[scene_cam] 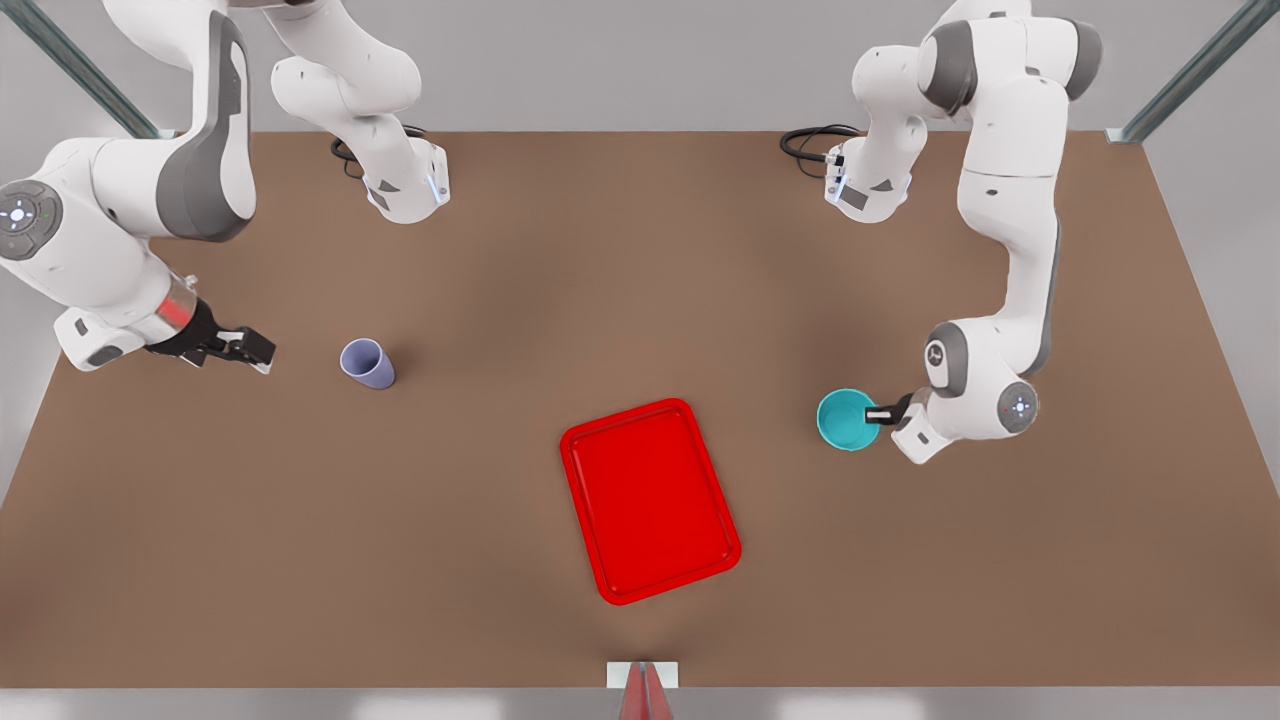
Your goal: Place the bowl on the tray with the left arm and the cup on the tray with the right arm
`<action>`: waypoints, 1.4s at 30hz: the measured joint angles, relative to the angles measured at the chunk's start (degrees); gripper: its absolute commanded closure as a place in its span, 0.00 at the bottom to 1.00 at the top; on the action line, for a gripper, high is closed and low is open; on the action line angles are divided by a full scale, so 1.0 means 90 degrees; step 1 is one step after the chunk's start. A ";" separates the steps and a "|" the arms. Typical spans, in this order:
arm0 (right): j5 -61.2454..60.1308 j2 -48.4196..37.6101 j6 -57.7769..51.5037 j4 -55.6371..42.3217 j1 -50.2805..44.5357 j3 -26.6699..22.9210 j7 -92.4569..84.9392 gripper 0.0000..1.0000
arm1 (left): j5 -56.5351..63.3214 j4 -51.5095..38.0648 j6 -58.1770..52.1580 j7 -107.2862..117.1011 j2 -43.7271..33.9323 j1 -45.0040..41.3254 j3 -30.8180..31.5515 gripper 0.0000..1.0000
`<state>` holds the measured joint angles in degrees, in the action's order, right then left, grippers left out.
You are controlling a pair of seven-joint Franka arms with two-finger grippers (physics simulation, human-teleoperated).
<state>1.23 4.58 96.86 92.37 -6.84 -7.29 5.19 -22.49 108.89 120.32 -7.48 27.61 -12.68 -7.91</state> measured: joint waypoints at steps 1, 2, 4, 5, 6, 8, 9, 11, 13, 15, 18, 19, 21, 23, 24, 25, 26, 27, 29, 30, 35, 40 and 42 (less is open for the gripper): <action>0.0000 0.0000 0.0000 0.0000 -0.0016 0.0000 0.0000 0.00 | -0.0044 -0.0219 -0.0019 0.0374 0.0007 -0.0356 0.0000 0.79; 0.0000 0.0000 0.0000 0.0000 -0.0027 0.0000 0.0000 0.00 | -0.0077 -0.0506 -0.0061 0.0819 0.0068 -0.0618 0.0000 0.79; 0.0000 0.0000 0.0000 0.0008 -0.0014 0.0000 0.0000 0.00 | -0.0125 -0.1086 -0.0252 0.1464 0.0238 -0.0805 0.0192 0.79; 0.0005 0.0000 0.0000 0.0010 0.0002 0.0000 0.0000 0.00 | -0.0136 -0.1570 -0.0257 0.2161 0.0423 -0.0898 0.0453 0.79; 0.0000 0.0000 0.0000 0.0010 0.0013 0.0000 0.0000 0.00 | -0.0146 -0.1916 -0.0255 0.2667 0.0626 -0.1146 0.0506 0.79; 0.0000 0.0000 0.0000 0.0010 -0.0006 0.0000 0.0000 0.00 | -0.0190 -0.2480 -0.0158 0.3744 0.1073 -0.1723 0.0508 0.79; 0.0000 0.0000 0.0000 0.0010 -0.0021 0.0000 0.0000 0.00 | -0.0223 -0.2723 -0.0139 0.4266 0.1289 -0.1949 0.0516 0.79; 0.0000 0.0000 0.0000 0.0010 -0.0024 0.0000 0.0000 0.00 | -0.0404 -0.3005 0.0050 0.4836 0.1482 -0.2311 0.0508 0.79; 0.0000 0.0000 0.0000 0.0002 -0.0008 0.0000 0.0000 0.00 | -0.0613 -0.3251 0.0102 0.5066 0.1714 -0.2479 0.0507 0.79; 0.0000 0.0000 0.0000 0.0000 -0.0018 0.0000 0.0000 0.00 | -0.0733 -0.3267 0.0241 0.5057 0.1848 -0.2478 0.0507 0.79; 0.0000 0.0000 0.0000 0.0004 -0.0025 0.0000 0.0000 0.00 | -0.0817 -0.3457 0.0405 0.5026 0.2107 -0.2478 0.0507 0.79; 0.0000 0.0000 0.0000 0.0001 -0.0018 0.0000 0.0000 0.00 | -0.0828 -0.3465 0.0433 0.4990 0.2179 -0.2479 0.0507 0.79; 0.0000 0.0000 0.0000 0.0000 -0.0005 0.0000 0.0000 0.00 | -0.0835 -0.3467 0.0590 0.4975 0.2252 -0.2479 0.0506 0.77; 0.0000 0.0003 0.0000 0.0000 -0.0008 0.0000 0.0000 0.00 | -0.0873 -0.3467 0.0712 0.4931 0.2341 -0.2479 0.0507 0.63; 0.0000 0.0000 0.0000 0.0004 -0.0013 0.0000 0.0000 0.00 | -0.0957 -0.3475 0.0758 0.4881 0.2389 -0.2478 0.0507 0.47; 0.0000 0.0000 0.0000 0.0000 -0.0016 0.0000 0.0000 0.00 | -0.1058 -0.3476 0.0762 0.4866 0.2392 -0.2478 0.0508 0.09; 0.0000 0.0000 0.0000 0.0009 -0.0016 0.0000 0.0000 0.00 | -0.1133 -0.3476 0.0762 0.4855 0.2392 -0.2478 0.0508 0.00; 0.0000 0.0000 0.0000 0.0009 -0.0012 0.0000 0.0000 0.00 | -0.1195 -0.3476 0.0763 0.4824 0.2392 -0.2478 0.0508 0.00; 0.0000 0.0000 0.0000 0.0010 0.0005 0.0000 -0.0003 0.00 | -0.1280 -0.3476 0.0757 0.4824 0.2392 -0.2478 0.0508 0.00; 0.0000 0.0000 0.0000 0.0010 0.0008 0.0000 0.0000 0.00 | -0.1293 -0.3468 0.0726 0.4817 0.2358 -0.2478 0.0499 0.00; 0.0000 0.0047 0.0019 -0.0019 -0.0029 0.0000 -0.0010 0.00 | -0.0042 -0.3480 -0.2938 0.3193 0.0326 -0.2181 -0.0579 0.01; -0.0009 0.0341 0.0000 -0.0322 -0.0059 0.0039 -0.0027 0.00 | 0.1351 -0.3671 -0.4164 -0.0254 -0.0295 -0.2191 -0.2205 0.00; -0.0058 0.0377 0.0032 -0.0253 -0.0020 0.0008 -0.0816 0.00 | 0.1637 -0.3618 -0.4082 -0.0175 -0.0663 -0.1091 -0.1154 0.00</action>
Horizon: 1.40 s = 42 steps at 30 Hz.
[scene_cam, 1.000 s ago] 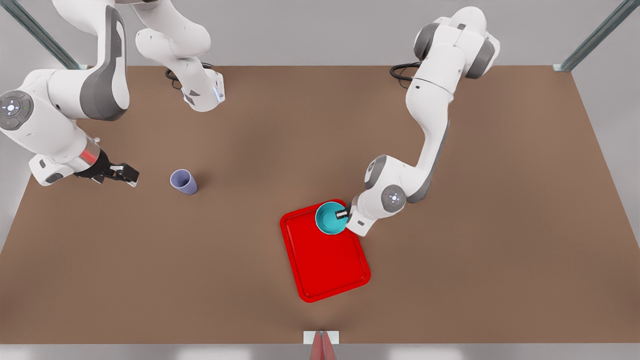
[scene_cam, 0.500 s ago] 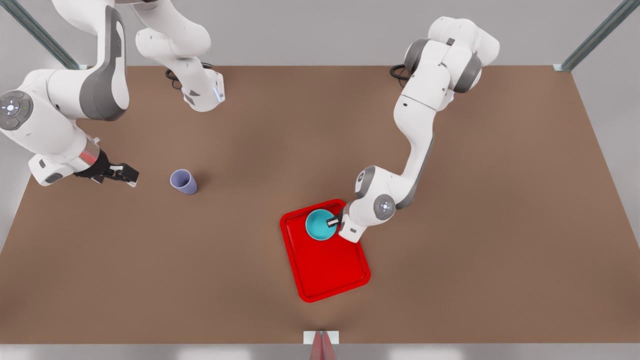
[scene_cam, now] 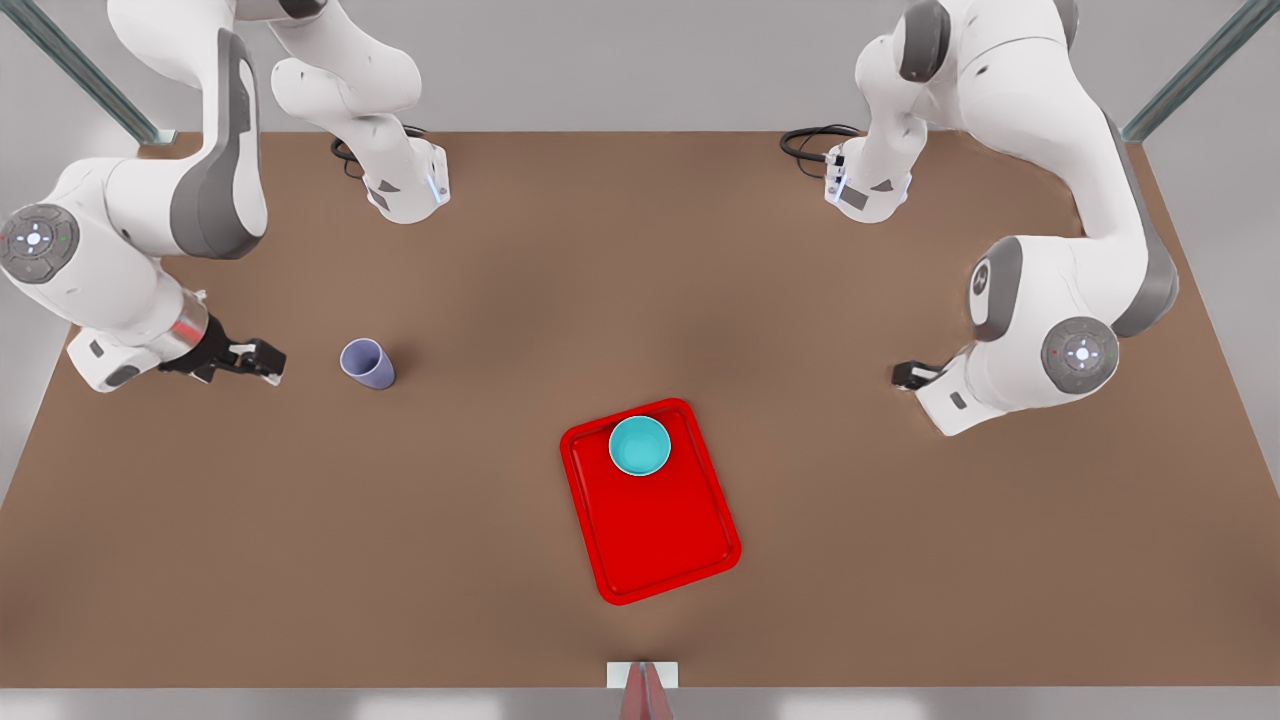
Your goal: Place the bowl on the tray with the left arm and the cup on the tray with the right arm
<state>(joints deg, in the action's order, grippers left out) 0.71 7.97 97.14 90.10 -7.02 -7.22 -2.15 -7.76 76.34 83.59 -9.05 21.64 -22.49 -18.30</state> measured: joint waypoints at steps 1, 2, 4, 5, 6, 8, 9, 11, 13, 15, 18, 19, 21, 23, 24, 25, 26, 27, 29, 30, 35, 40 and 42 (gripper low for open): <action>0.0014 0.0110 0.0034 0.0014 0.0104 0.0082 -0.0087 0.00 | 0.0245 0.0162 0.0050 0.0123 -0.0255 0.0669 0.1040 0.00; 0.0028 0.0140 0.0052 0.0133 0.0251 0.0196 -0.0110 0.00 | 0.0461 0.0364 0.0276 0.0180 -0.0412 0.0667 0.1151 0.00; 0.0039 -0.0246 0.0816 0.1205 0.0672 0.0402 -0.0120 0.00 | 0.0731 0.0376 0.0321 0.0193 -0.0381 0.0720 0.1154 0.00; 0.0007 -0.0211 0.0996 0.1404 0.0788 0.0411 -0.0122 0.00 | 0.0818 0.0381 0.0322 0.0204 -0.0368 0.0721 0.1154 0.00; 0.0000 -0.0175 0.1417 0.1721 0.0864 0.0412 -0.0216 0.00 | 0.0884 0.0385 0.0322 0.0217 -0.0344 0.0723 0.1154 0.00; -0.0166 0.0088 0.2412 0.2283 0.0901 0.0365 -0.0481 0.00 | 0.0974 0.0430 0.0322 0.0204 -0.0334 0.0722 0.1154 0.00; -0.0356 0.0230 0.2730 0.2419 0.0982 0.0316 -0.0724 0.00 | 0.1004 0.0434 0.0322 0.0205 -0.0334 0.0722 0.1154 0.00; -0.0678 0.0702 0.3319 0.2530 0.1039 0.0217 -0.1274 0.00 | 0.1043 0.0487 0.0341 0.0205 -0.0333 0.0722 0.1154 0.00; -0.0833 0.0888 0.3403 0.2552 0.1090 0.0129 -0.1559 0.00 | 0.1066 0.0493 0.0351 0.0195 -0.0333 0.0721 0.1154 0.00; -0.0877 0.0870 0.3686 0.2893 0.1087 0.0175 -0.1567 0.00 | 0.1079 0.0493 0.0351 0.0195 -0.0331 0.0721 0.1154 0.00; -0.0879 0.0023 0.3707 0.3871 0.1075 0.0409 -0.1519 0.00 | 0.1088 0.0514 0.0361 0.0195 -0.0328 0.0722 0.1154 0.00; -0.0880 -0.0194 0.3725 0.4098 0.1064 0.0411 -0.1492 0.00 | 0.1090 0.0521 0.0361 0.0195 -0.0325 0.0721 0.1154 0.00; -0.0879 -0.0568 0.3897 0.4622 0.1021 0.0412 -0.1479 0.00 | 0.1093 0.0522 0.0370 0.0195 -0.0324 0.0721 0.1154 0.00; -0.0879 -0.0917 0.4332 0.5252 0.0995 0.0418 -0.1470 0.00 | 0.1094 0.0573 0.0480 0.0195 -0.0333 0.0722 0.1154 0.00; -0.0885 -0.0918 0.4334 0.5289 0.0987 0.0419 -0.1462 0.00 | 0.1095 0.0598 0.0488 0.0195 -0.0334 0.0722 0.1154 0.00; -0.0880 -0.0879 0.4333 0.5316 0.0978 0.0420 -0.1460 0.00 | 0.1095 0.0609 0.0488 0.0195 -0.0334 0.0722 0.1154 0.00; -0.0885 -0.0885 0.4362 0.5477 0.0969 0.0423 -0.1462 0.00 | 0.1095 0.0610 0.0488 0.0195 -0.0334 0.0727 0.1154 0.00; -0.0885 -0.0876 0.4578 0.5652 0.0957 0.0424 -0.1469 0.00 | 0.1095 0.0630 0.0488 0.0195 -0.0357 0.0733 0.1154 0.00; -0.0889 -0.0890 0.4694 0.5802 0.0932 0.0422 -0.1471 0.00 | 0.1096 0.0880 0.0623 0.0195 -0.0508 0.0733 0.1154 0.00; -0.0889 -0.0887 0.4703 0.5863 0.0918 0.0418 -0.1470 0.00 | 0.1096 0.0883 0.0625 0.0195 -0.0510 0.0731 0.1154 0.00; -0.0889 -0.0677 0.4908 0.5925 0.0928 0.0421 -0.1479 0.01 | 0.1096 0.0878 0.0634 0.0195 -0.0466 0.0732 0.1154 0.00; -0.0889 -0.0536 0.5046 0.5936 0.1185 0.0421 -0.1490 0.14 | 0.1097 0.0874 0.0703 0.0195 -0.0422 0.0731 0.1154 0.00; -0.0889 -0.0525 0.5037 0.5936 0.1065 0.0421 -0.1489 0.19 | 0.1097 0.0874 0.0703 0.0195 -0.0414 0.0731 0.1154 0.00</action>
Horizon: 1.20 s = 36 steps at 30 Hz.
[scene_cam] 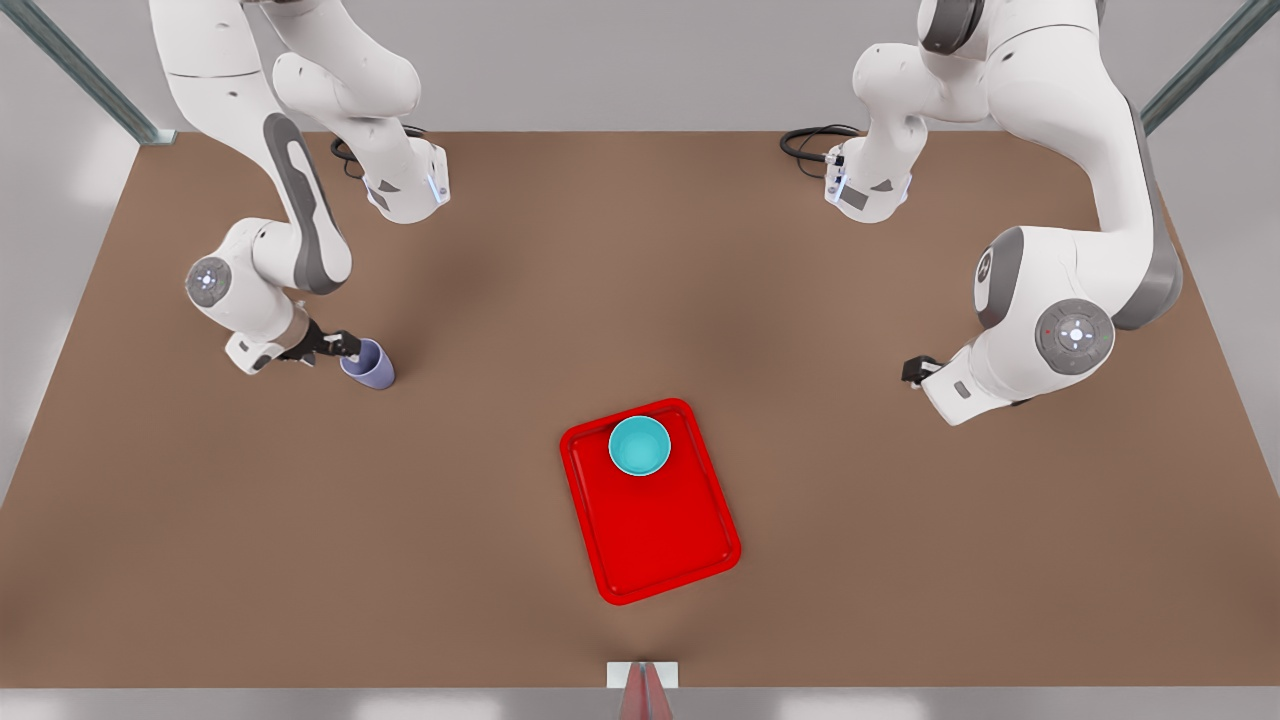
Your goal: Place the bowl on the tray with the left arm and the cup on the tray with the right arm
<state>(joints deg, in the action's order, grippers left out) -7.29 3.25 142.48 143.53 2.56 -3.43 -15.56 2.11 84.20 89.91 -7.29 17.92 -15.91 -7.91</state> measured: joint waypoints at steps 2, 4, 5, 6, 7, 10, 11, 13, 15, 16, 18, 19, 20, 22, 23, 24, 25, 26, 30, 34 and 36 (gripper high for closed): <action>0.0000 -0.0008 -0.0012 0.0026 -0.0029 0.0000 0.0000 0.19 | 0.0000 0.0000 0.0000 0.0000 0.0002 0.0000 0.0000 0.00; 0.0000 0.0027 0.0007 0.0039 0.0039 0.0000 0.0000 0.22 | -0.0001 -0.0004 0.0000 0.0000 0.0022 0.0000 0.0000 0.00; 0.0000 0.0106 0.0081 0.0039 0.0054 0.0000 0.0000 0.26 | -0.0001 -0.0004 0.0000 0.0000 0.0021 0.0000 0.0000 0.00; 0.0000 0.0132 0.0124 0.0039 0.0039 0.0000 0.0000 0.32 | -0.0001 -0.0010 0.0000 0.0000 0.0029 0.0000 0.0000 0.00; 0.0000 0.0152 0.0126 0.0039 0.0016 0.0008 0.0000 0.39 | -0.0001 -0.0010 0.0000 0.0000 0.0022 0.0000 0.0000 0.00; 0.0000 0.0167 0.0126 0.0078 -0.0018 0.0107 0.0000 0.55 | 0.0000 -0.0010 0.0000 0.0000 0.0036 0.0000 0.0000 0.00; 0.0000 0.0167 0.0117 0.0078 0.0023 0.0151 0.0009 0.61 | 0.0000 -0.0010 0.0000 0.0000 0.0041 0.0000 0.0000 0.00; 0.0000 0.0196 0.0104 0.0088 0.0006 0.0195 0.0044 0.77 | -0.0001 -0.0010 0.0000 0.0000 0.0051 0.0000 0.0000 0.00; 0.0000 0.0206 0.0100 0.0088 0.0017 0.0195 0.0049 0.79 | -0.0001 -0.0010 0.0000 0.0000 0.0051 0.0000 0.0000 0.00; 0.0000 0.0206 0.0106 0.0088 0.0029 0.0195 0.0049 0.79 | -0.0001 -0.0010 0.0000 0.0000 0.0051 0.0000 0.0000 0.00; -0.0002 0.0216 0.0107 0.0088 0.0014 0.0195 0.0049 0.79 | -0.0001 -0.0019 0.0000 0.0000 0.0079 -0.0001 0.0000 0.00; -0.0007 0.0216 0.0107 0.0088 0.0014 0.0195 0.0049 0.79 | 0.0000 -0.0028 0.0000 0.0000 0.0080 0.0000 0.0000 0.00; -0.0010 0.0216 0.0107 0.0088 0.0019 0.0195 0.0049 0.79 | 0.0002 -0.0029 0.0000 0.0000 0.0080 0.0000 0.0000 0.00; -0.0010 0.0207 0.0079 0.0078 0.0019 0.0195 0.0049 0.79 | 0.0004 -0.0039 0.0000 0.0000 0.0080 0.0000 0.0000 0.00; -0.0012 0.0198 0.0068 0.0078 0.0022 0.0205 0.0047 0.79 | 0.0005 -0.0039 0.0000 0.0000 0.0080 0.0000 0.0000 0.00; -0.0019 0.0191 0.0062 0.0069 0.0020 0.0207 0.0042 0.79 | 0.0006 -0.0039 0.0000 0.0000 0.0080 0.0000 0.0000 0.00; -0.0028 0.0172 0.0047 0.0054 0.0034 0.0214 0.0039 0.79 | 0.0007 -0.0039 0.0000 0.0000 0.0080 0.0000 0.0000 0.00; -0.0036 0.0137 0.0038 0.0030 0.0087 0.0314 0.0053 0.79 | 0.0007 -0.0039 0.0000 0.0000 0.0080 0.0000 0.0000 0.00; -0.0056 0.0097 -0.0739 -0.0665 -0.0159 0.0475 0.0665 0.79 | 0.0008 -0.0036 0.0000 0.0000 0.0080 0.0000 0.0000 0.00; -0.0046 0.0193 -0.1969 -0.1927 -0.0343 0.1336 0.2609 0.79 | 0.0011 -0.0039 -0.0009 -0.0011 0.0080 0.0001 -0.0036 0.00; -0.0024 0.0563 -0.2424 -0.2750 -0.0768 0.1726 0.3777 0.79 | 0.0006 -0.0045 -0.0010 -0.0012 0.0016 -0.0001 -0.0039 0.00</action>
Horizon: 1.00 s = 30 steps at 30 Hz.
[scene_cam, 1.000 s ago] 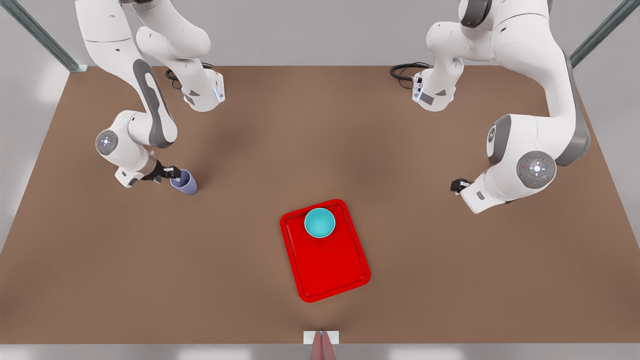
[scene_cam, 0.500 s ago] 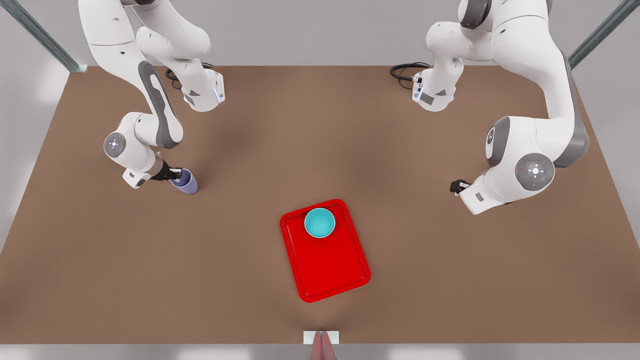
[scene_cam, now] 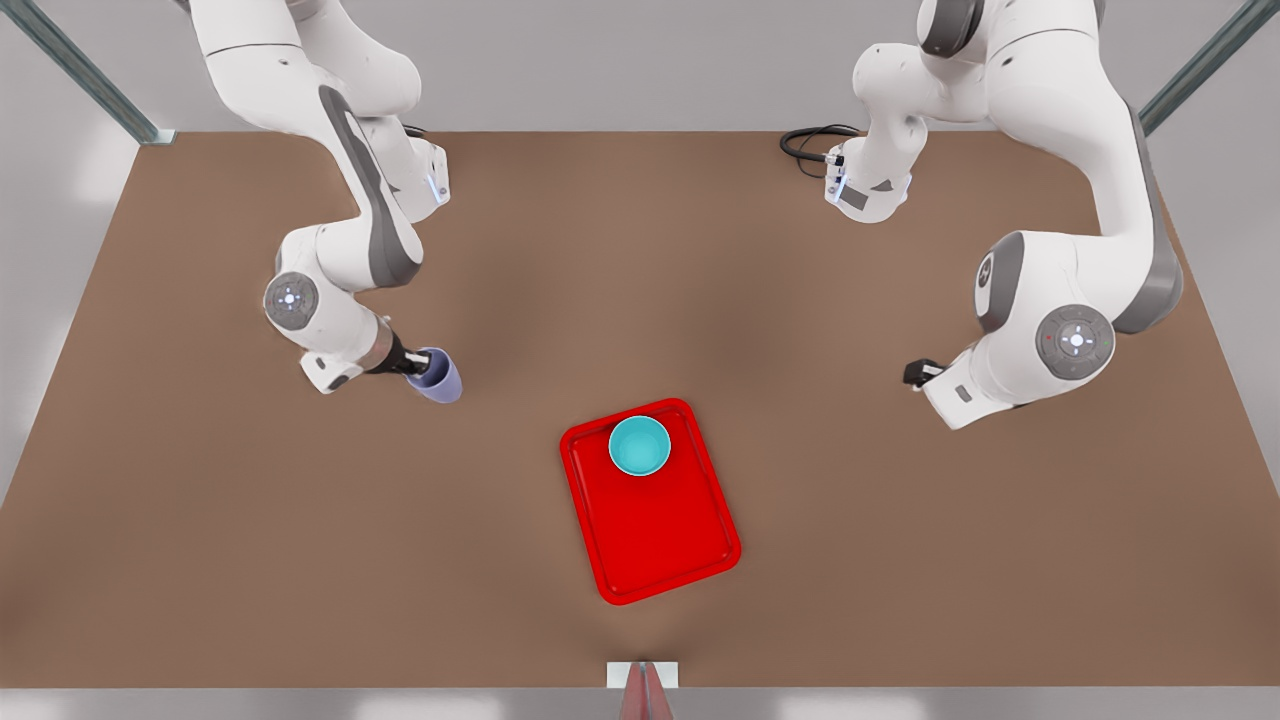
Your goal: Place the bowl on the tray with the left arm and the cup on the tray with the right arm
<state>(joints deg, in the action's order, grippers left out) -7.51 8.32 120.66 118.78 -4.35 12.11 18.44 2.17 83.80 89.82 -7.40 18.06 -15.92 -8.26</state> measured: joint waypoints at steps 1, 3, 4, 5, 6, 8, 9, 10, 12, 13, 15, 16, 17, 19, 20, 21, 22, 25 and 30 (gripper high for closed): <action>0.0015 0.0331 -0.0244 -0.0587 -0.0172 0.0009 0.0396 0.79 | -0.0019 -0.0004 -0.0009 0.0002 -0.0013 0.0004 0.0000 0.00; 0.0036 0.0965 -0.0567 -0.1612 -0.0242 0.0002 0.0465 0.79 | -0.0051 -0.0004 -0.0047 0.0002 -0.0014 0.0000 0.0000 0.00; 0.0111 0.1350 -0.0677 -0.2176 -0.0313 0.0002 0.0466 0.79 | -0.0062 -0.0012 -0.0063 0.0002 -0.0001 -0.0001 -0.0014 0.00; 0.0232 0.1707 -0.0808 -0.2741 -0.0385 -0.0007 0.0467 0.79 | -0.0070 -0.0031 -0.0078 0.0002 0.0041 0.0005 -0.0029 0.00; 0.0309 0.2025 -0.0817 -0.3160 -0.0415 0.0001 0.0467 0.79 | -0.0076 -0.0052 -0.0078 0.0002 0.0062 0.0009 -0.0029 0.00; 0.0374 0.2789 -0.1184 -0.4292 -0.0679 0.0012 0.0468 0.79 | -0.0084 -0.0053 -0.0088 -0.0002 0.0112 0.0010 -0.0047 0.00; 0.0392 0.3153 -0.1267 -0.4802 -0.0847 0.0000 0.0469 0.79 | -0.0085 -0.0053 -0.0093 0.0016 0.0108 0.0012 -0.0049 0.00; 0.0398 0.3516 -0.1267 -0.5282 -0.1064 -0.0018 0.0674 0.79 | -0.0085 -0.0053 -0.0125 0.0012 0.0103 0.0010 -0.0049 0.00; 0.0414 0.4075 -0.1178 -0.6032 -0.1450 0.0019 0.1476 0.79 | -0.0088 -0.0053 -0.0174 0.0002 0.0103 0.0011 -0.0049 0.00; 0.0413 0.4389 -0.1176 -0.6466 -0.1597 0.0050 0.1485 0.79 | -0.0089 -0.0053 -0.0197 0.0011 0.0095 0.0008 -0.0048 0.00; 0.0397 0.4861 -0.0696 -0.6821 -0.1814 0.0173 0.1672 0.79 | -0.0092 -0.0053 -0.0262 0.0012 0.0065 0.0011 -0.0042 0.00; 0.0399 0.5067 -0.0431 -0.6991 -0.1906 0.0232 0.1802 0.79 | -0.0092 -0.0053 -0.0288 0.0012 0.0046 0.0010 -0.0039 0.00; 0.0398 0.5303 -0.0187 -0.7198 -0.2002 0.0255 0.1810 0.79 | -0.0093 -0.0053 -0.0310 0.0012 0.0036 0.0011 -0.0039 0.00; 0.0402 0.5582 0.0044 -0.7364 -0.2086 0.0323 0.1799 0.79 | -0.0094 -0.0062 -0.0342 0.0012 0.0025 0.0011 -0.0039 0.00; 0.0402 0.5655 0.0108 -0.7366 -0.2085 0.0342 0.1723 0.79 | -0.0094 -0.0072 -0.0351 0.0012 0.0029 0.0010 -0.0039 0.00; 0.0400 0.5687 0.0116 -0.7367 -0.2075 0.0344 0.1679 0.79 | -0.0094 -0.0073 -0.0366 0.0012 0.0026 0.0011 -0.0039 0.00; 0.0398 0.5742 0.0140 -0.7361 -0.2074 0.0344 0.1541 0.79 | -0.0094 -0.0082 -0.0389 0.0008 0.0026 0.0010 -0.0039 0.00; 0.0395 0.5824 0.0156 -0.7320 -0.2085 0.0344 0.1302 0.75 | -0.0099 -0.0102 -0.0400 0.0012 0.0025 0.0011 -0.0039 0.00; 0.0446 0.5854 0.0137 -0.7315 -0.2095 0.0344 0.1263 0.00 | -0.0103 -0.0185 -0.0467 0.0021 0.0026 0.0010 -0.0029 0.00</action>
<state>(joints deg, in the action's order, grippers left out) -3.49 61.01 121.90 52.95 -23.20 15.20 29.81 1.24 82.13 85.62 -7.21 18.29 -15.83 -8.53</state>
